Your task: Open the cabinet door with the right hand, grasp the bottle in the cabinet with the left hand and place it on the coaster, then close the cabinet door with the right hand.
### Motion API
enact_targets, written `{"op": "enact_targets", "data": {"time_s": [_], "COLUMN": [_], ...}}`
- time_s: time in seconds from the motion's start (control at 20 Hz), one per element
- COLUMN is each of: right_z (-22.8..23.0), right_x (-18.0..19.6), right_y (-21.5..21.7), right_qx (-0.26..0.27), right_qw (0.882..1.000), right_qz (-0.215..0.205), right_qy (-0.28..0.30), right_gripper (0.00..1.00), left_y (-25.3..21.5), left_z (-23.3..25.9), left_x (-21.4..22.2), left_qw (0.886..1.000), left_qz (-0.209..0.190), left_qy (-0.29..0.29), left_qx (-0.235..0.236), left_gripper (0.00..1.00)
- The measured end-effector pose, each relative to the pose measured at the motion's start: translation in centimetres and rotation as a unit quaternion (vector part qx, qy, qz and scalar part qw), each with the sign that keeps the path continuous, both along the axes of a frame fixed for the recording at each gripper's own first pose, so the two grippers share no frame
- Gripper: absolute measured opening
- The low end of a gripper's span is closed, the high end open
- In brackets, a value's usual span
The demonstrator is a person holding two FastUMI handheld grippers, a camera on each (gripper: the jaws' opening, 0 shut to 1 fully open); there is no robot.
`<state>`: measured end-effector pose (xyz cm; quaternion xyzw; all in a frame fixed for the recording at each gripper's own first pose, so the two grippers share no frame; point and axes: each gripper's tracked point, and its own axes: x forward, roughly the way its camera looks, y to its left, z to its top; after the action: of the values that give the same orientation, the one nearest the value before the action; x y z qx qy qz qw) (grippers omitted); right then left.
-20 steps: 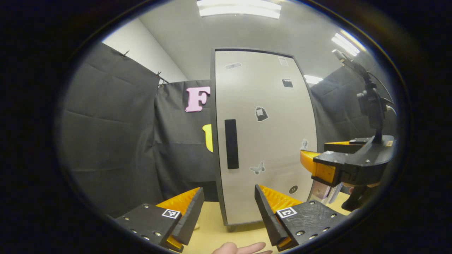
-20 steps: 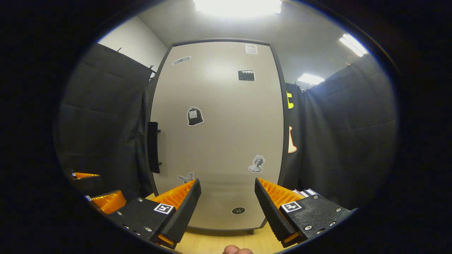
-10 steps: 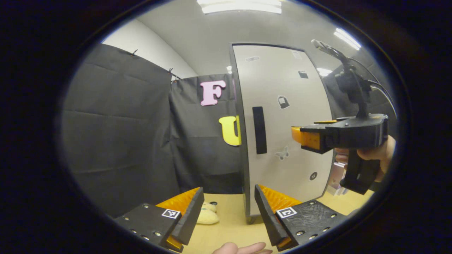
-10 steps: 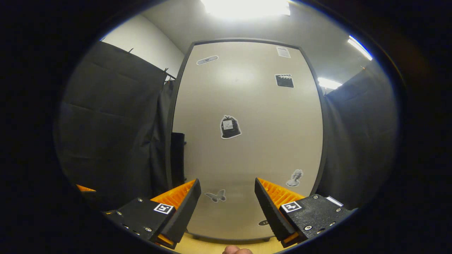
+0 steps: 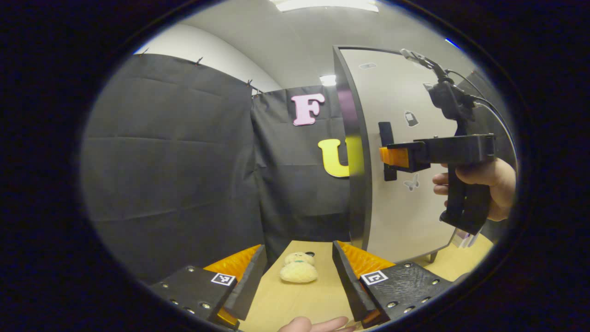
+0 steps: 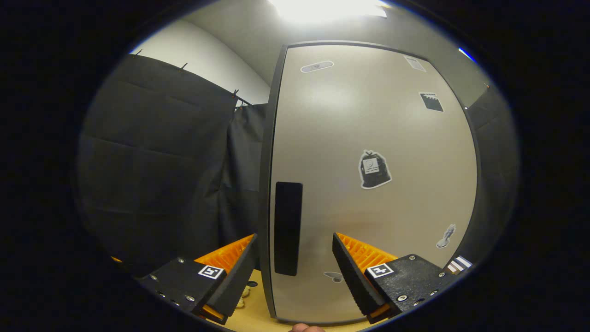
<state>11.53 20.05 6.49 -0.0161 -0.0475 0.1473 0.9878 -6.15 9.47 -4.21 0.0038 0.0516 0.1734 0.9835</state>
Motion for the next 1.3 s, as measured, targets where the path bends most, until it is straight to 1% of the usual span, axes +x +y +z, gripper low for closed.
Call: {"op": "enact_targets", "data": {"time_s": [0.25,0.3,0.4,0.45,0.5,0.55,0.6,0.65,0.7,0.9,0.95,1.0,1.15,1.3], "right_z": [-1.3,-1.5,-2.2,-2.5,-2.3,-2.4,-2.5,-2.5,-2.6,-2.6,-2.5,-2.6,-2.6,-2.7], "right_x": [1.8,2.1,2.4,2.4,2.5,2.5,2.4,2.3,2.2,1.4,1.1,0.8,-0.2,-0.8], "right_y": [0.7,0.9,1.0,1.4,1.3,1.2,1.3,1.3,1.3,1.3,1.2,1.2,1.0,0.6], "right_qx": [-0.013,-0.016,-0.019,-0.013,-0.009,-0.011,-0.011,-0.012,-0.015,-0.020,-0.022,-0.024,-0.024,-0.028], "right_qw": [1.000,1.000,0.999,0.999,0.999,0.999,0.998,0.998,0.998,0.998,0.997,0.997,0.996,0.995], "right_qz": [-0.005,-0.004,-0.006,-0.004,-0.004,-0.003,-0.001,0.002,0.006,0.023,0.027,0.032,0.048,0.065], "right_qy": [0.010,0.014,0.035,0.044,0.045,0.050,0.055,0.059,0.061,0.062,0.062,0.062,0.066,0.066], "right_gripper": [0.96,0.92,0.71,0.51,0.42,0.35,0.32,0.31,0.30,0.29,0.29,0.29,0.29,0.29], "left_y": [1.0,1.1,1.5,1.7,1.7,1.8,1.8,1.9,1.9,1.5,1.2,1.0,-0.3,-2.2], "left_z": [-0.6,-0.6,-0.7,-0.8,-0.9,-1.0,-0.9,-0.9,-0.8,-0.9,-0.7,-0.5,-0.5,-1.0], "left_x": [-0.6,-0.5,-0.7,-0.7,-0.6,-0.6,-0.7,-0.6,-0.6,-0.4,-0.3,-0.3,0.3,0.8], "left_qw": [1.000,1.000,1.000,1.000,1.000,1.000,1.000,1.000,1.000,1.000,1.000,1.000,1.000,0.999], "left_qz": [0.014,0.015,0.019,0.021,0.021,0.021,0.021,0.022,0.021,0.013,0.010,0.006,-0.008,-0.032], "left_qy": [0.007,0.008,0.008,0.008,0.008,0.009,0.009,0.008,0.007,0.011,0.012,0.012,0.014,0.023], "left_qx": [-0.005,-0.007,-0.010,-0.012,-0.014,-0.015,-0.015,-0.015,-0.015,-0.014,-0.012,-0.010,-0.007,-0.012], "left_gripper": [0.83,0.83,0.83,0.83,0.83,0.88,0.88,0.83,0.88,0.88,0.88,0.83,0.83,0.83]}}
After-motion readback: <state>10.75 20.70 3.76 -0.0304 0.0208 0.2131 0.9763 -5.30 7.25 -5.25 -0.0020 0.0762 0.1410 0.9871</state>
